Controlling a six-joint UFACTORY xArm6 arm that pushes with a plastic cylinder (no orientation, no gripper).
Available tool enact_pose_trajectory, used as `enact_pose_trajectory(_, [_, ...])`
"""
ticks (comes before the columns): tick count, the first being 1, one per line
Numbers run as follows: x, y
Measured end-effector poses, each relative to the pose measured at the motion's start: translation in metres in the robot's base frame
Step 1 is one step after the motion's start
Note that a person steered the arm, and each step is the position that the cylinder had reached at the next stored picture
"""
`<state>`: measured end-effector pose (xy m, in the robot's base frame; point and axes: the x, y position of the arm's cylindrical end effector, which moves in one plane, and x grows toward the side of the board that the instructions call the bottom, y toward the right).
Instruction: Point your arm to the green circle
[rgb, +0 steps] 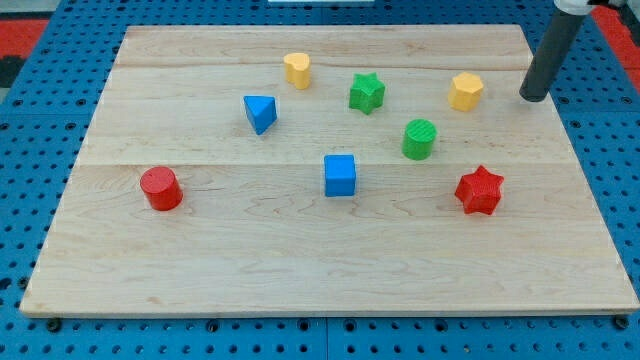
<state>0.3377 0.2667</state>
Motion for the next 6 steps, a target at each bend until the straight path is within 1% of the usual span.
enact_pose_trajectory(1, [0.0,-0.004])
enact_pose_trajectory(2, [0.0,-0.039])
enact_pose_trajectory(3, [0.0,-0.092])
enact_pose_trajectory(4, [0.028,-0.102])
enact_pose_trajectory(6, [0.116,-0.107])
